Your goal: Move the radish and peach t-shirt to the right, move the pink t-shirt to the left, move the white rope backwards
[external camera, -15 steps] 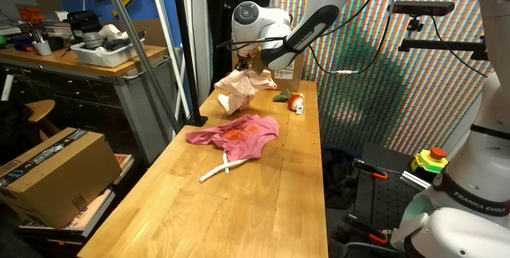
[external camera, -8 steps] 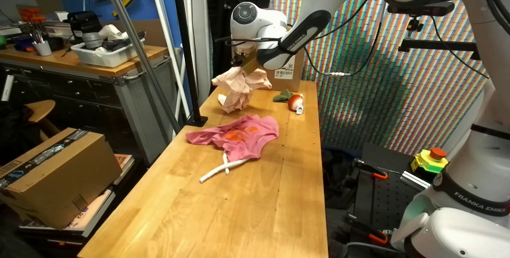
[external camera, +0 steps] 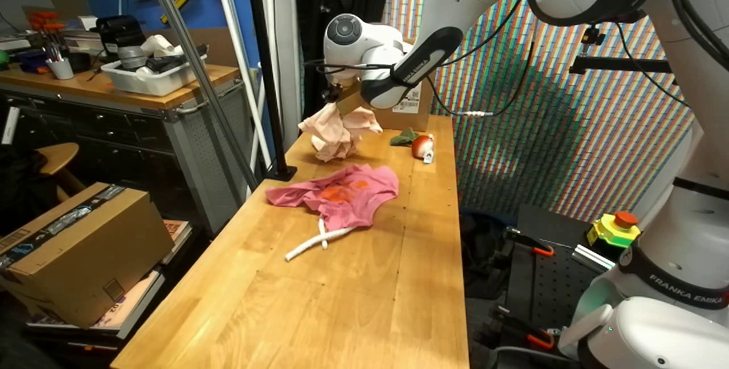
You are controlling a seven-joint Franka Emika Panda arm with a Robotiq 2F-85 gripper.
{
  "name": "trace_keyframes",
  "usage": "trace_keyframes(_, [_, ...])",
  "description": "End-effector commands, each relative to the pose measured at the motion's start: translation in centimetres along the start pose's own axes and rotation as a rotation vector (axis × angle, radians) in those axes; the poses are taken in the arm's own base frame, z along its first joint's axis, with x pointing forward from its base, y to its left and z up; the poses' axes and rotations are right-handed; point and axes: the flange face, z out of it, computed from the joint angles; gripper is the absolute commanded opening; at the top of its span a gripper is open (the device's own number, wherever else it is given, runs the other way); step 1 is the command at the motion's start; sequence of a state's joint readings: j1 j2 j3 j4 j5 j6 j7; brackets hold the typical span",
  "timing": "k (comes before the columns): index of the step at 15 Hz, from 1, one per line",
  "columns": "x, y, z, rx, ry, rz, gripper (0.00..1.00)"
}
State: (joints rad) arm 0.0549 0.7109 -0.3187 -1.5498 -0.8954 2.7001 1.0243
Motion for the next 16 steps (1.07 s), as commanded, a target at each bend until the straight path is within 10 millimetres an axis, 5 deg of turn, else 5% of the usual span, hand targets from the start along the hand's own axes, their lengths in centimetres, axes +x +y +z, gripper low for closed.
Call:
trace_keyframes(1, [-0.6,-1.2,0.2,0.046,-0.039,-0.064,0.44])
trace_keyframes(8, [-4.3,-3.4,-2.3,0.125,-0.248,-0.328,0.97])
trace_keyframes(16, [-8.2,-3.9,-6.4,0.327,-0.475,-0.476,1.00])
